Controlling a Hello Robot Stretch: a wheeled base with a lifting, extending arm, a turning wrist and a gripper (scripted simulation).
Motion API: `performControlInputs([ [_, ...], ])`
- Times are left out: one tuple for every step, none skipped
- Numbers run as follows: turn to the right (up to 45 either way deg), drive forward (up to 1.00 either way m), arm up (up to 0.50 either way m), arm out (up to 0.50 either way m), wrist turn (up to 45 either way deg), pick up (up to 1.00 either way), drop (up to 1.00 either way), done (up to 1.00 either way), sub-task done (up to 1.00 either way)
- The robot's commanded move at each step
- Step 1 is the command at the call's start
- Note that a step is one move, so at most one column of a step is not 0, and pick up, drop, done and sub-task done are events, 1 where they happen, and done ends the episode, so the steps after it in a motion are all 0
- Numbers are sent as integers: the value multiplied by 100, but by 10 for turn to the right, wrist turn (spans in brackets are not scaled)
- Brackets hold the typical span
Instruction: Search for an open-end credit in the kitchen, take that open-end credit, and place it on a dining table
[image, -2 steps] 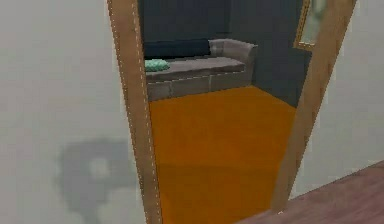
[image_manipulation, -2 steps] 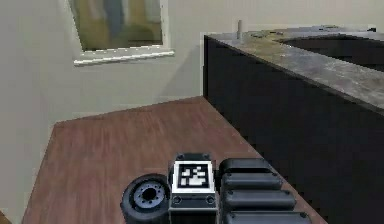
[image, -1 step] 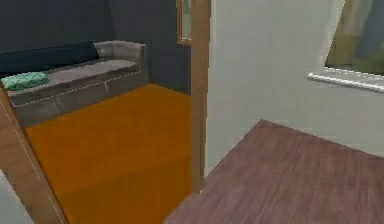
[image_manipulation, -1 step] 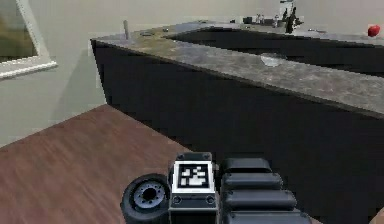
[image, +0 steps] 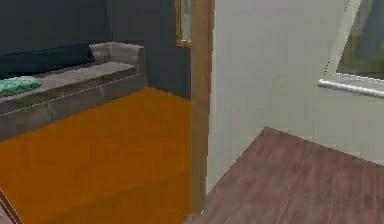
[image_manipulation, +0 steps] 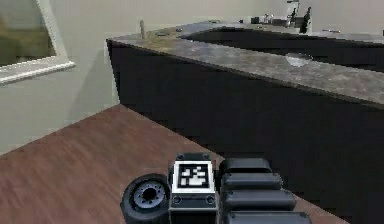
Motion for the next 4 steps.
performControlInputs([
  [390, 0, 0, 0, 0, 0, 0, 0, 0],
  [0, 15, 0, 0, 0, 0, 0, 0, 0],
  [-450, 0, 0, 0, 0, 0, 0, 0, 0],
  [-90, 0, 0, 0, 0, 0, 0, 0, 0],
])
